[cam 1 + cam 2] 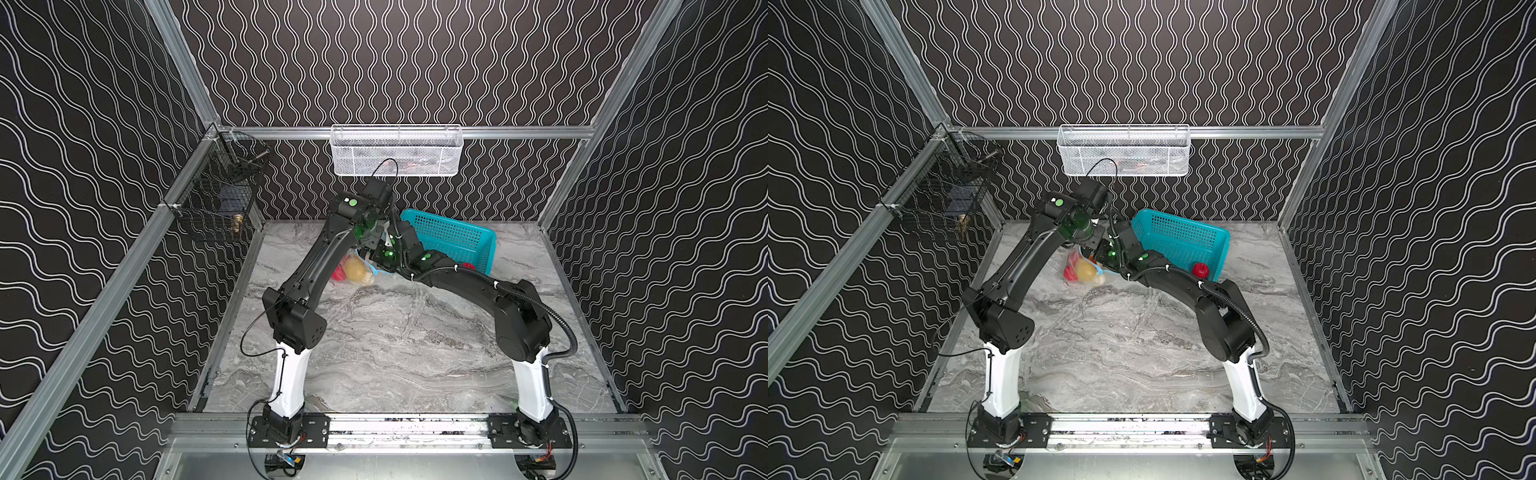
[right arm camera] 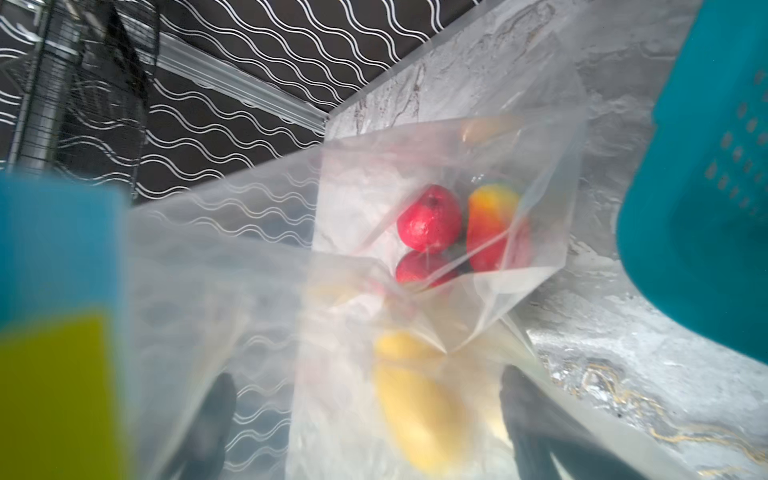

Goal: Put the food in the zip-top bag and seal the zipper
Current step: 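Lower the potato into the bag and open the right gripper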

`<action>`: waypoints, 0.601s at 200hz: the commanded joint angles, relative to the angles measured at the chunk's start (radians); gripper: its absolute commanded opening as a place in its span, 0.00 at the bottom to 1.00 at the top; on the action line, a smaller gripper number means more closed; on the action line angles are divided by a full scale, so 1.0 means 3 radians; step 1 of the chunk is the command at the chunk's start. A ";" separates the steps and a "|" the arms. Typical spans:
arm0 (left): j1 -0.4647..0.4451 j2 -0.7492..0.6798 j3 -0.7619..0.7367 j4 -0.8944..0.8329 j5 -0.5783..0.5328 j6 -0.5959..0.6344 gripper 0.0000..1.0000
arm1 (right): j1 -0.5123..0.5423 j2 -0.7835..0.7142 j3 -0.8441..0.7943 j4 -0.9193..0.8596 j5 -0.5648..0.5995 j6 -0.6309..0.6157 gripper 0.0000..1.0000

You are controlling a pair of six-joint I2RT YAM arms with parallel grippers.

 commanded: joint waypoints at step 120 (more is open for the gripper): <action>-0.0005 0.0106 0.0025 -0.0011 -0.0058 -0.0070 0.00 | 0.0079 -0.0271 -0.0087 -0.0332 0.0553 -0.0320 0.99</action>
